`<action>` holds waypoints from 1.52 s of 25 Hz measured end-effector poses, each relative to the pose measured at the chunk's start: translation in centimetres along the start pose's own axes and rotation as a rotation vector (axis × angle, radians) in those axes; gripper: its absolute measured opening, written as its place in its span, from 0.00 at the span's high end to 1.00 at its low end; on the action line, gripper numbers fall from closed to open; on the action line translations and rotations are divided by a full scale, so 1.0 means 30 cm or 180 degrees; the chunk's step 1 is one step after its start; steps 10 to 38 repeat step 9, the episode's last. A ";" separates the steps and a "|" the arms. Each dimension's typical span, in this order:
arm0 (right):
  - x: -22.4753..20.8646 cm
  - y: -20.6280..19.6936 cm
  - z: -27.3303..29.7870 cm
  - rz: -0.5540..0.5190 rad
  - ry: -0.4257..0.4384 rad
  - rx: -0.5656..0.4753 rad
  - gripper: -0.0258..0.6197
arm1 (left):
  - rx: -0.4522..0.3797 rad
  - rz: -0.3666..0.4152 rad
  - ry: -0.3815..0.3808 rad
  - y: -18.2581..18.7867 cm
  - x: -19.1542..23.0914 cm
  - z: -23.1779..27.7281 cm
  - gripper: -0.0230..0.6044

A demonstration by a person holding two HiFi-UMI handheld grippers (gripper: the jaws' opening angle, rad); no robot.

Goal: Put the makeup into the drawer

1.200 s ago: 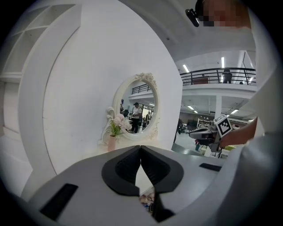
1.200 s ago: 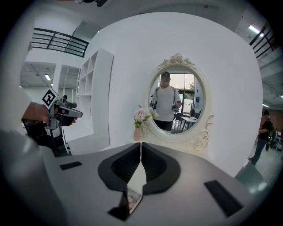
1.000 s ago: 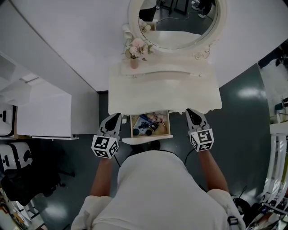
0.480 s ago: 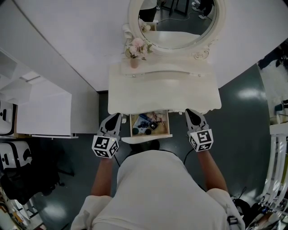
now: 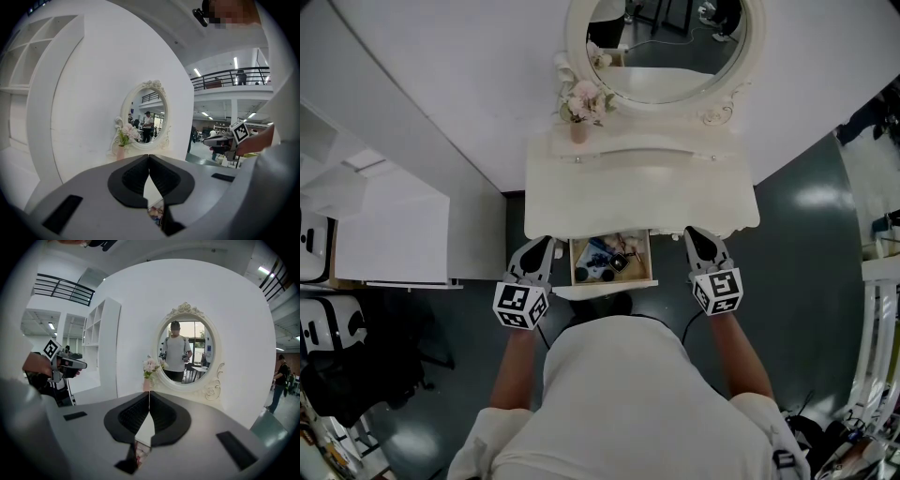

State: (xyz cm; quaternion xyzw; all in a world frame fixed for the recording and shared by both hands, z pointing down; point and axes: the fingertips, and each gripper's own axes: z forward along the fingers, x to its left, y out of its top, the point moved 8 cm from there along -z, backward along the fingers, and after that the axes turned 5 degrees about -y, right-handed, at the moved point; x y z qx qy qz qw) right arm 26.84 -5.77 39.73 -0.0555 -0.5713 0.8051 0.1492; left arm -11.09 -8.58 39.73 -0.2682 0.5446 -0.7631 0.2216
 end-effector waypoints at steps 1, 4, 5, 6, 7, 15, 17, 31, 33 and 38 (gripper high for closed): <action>0.000 0.000 -0.002 0.0003 -0.0003 0.0000 0.91 | -0.0001 0.0002 -0.0002 0.000 -0.001 -0.001 0.94; 0.000 -0.002 -0.009 0.0017 -0.0008 -0.0006 0.91 | -0.0006 0.0016 -0.0005 0.002 -0.004 -0.004 0.94; 0.000 -0.002 -0.010 0.0020 -0.0008 -0.0011 0.91 | -0.0006 0.0021 -0.0007 0.002 -0.005 -0.004 0.94; 0.001 -0.003 -0.011 0.0022 -0.0007 -0.0016 0.91 | -0.0006 0.0026 -0.0008 0.002 -0.005 -0.003 0.94; 0.001 -0.004 -0.013 0.0023 -0.0005 -0.0018 0.91 | -0.0006 0.0031 -0.0008 0.002 -0.006 -0.002 0.94; 0.001 -0.007 -0.015 0.0025 -0.0004 -0.0019 0.91 | -0.0005 0.0040 -0.0009 0.002 -0.008 0.001 0.94; 0.001 -0.007 -0.015 0.0025 -0.0004 -0.0019 0.91 | -0.0005 0.0040 -0.0009 0.002 -0.008 0.001 0.94; 0.001 -0.007 -0.015 0.0025 -0.0004 -0.0019 0.91 | -0.0005 0.0040 -0.0009 0.002 -0.008 0.001 0.94; 0.001 -0.007 -0.015 0.0025 -0.0004 -0.0019 0.91 | -0.0005 0.0040 -0.0009 0.002 -0.008 0.001 0.94; 0.001 -0.007 -0.015 0.0025 -0.0004 -0.0019 0.91 | -0.0005 0.0040 -0.0009 0.002 -0.008 0.001 0.94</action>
